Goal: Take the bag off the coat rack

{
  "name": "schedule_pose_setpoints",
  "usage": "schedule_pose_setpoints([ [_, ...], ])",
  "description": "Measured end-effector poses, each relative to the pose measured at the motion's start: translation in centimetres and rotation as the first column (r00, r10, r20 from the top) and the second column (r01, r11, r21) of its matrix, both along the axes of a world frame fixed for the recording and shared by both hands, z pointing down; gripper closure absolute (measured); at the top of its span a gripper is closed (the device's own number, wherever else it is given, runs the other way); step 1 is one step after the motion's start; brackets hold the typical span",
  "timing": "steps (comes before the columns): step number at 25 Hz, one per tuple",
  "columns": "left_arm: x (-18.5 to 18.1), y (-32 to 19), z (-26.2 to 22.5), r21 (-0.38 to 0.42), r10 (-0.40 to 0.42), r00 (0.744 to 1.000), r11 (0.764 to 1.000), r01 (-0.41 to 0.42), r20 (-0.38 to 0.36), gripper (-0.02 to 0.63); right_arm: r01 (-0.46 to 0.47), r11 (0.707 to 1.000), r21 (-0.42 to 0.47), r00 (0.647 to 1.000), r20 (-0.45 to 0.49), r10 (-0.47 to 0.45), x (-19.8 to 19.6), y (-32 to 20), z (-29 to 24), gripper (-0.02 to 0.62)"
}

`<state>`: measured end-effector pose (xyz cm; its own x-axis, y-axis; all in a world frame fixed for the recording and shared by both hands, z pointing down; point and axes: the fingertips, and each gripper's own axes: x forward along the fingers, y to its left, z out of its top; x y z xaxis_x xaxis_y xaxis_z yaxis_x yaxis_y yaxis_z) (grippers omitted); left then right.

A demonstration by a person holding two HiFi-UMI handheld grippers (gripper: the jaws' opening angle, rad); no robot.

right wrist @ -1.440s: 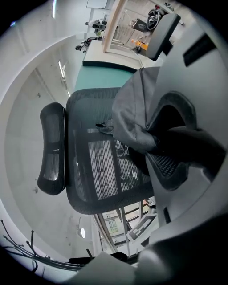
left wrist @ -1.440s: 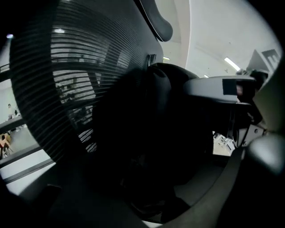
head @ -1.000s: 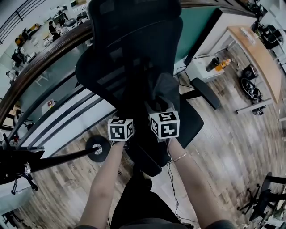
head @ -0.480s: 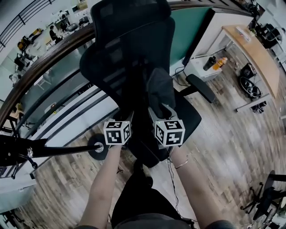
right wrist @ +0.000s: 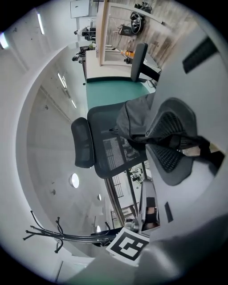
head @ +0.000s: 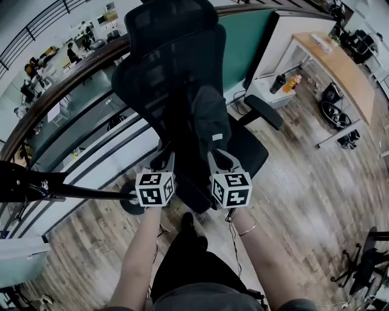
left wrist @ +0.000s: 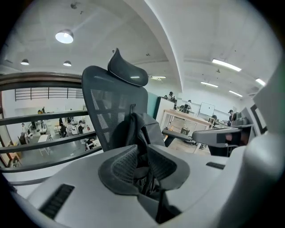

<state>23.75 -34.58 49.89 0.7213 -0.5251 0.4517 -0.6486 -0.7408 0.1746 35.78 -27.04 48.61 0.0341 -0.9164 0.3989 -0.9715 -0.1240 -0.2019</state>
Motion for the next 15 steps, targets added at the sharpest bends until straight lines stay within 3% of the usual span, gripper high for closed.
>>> schedule_pose_setpoints([
  [4,-1.0,2.3,-1.5,0.017,-0.01,1.0,1.0,0.011,-0.026,0.542,-0.012,1.0,0.02,1.0,-0.008,0.012,-0.2,2.5,-1.1,0.588],
  [15,-3.6,6.8,-5.1,0.085,-0.018,0.998,0.996,0.023,-0.054,0.569,-0.015,0.997,0.081,1.0,-0.023,0.017,-1.3,7.8,-3.7,0.592],
])
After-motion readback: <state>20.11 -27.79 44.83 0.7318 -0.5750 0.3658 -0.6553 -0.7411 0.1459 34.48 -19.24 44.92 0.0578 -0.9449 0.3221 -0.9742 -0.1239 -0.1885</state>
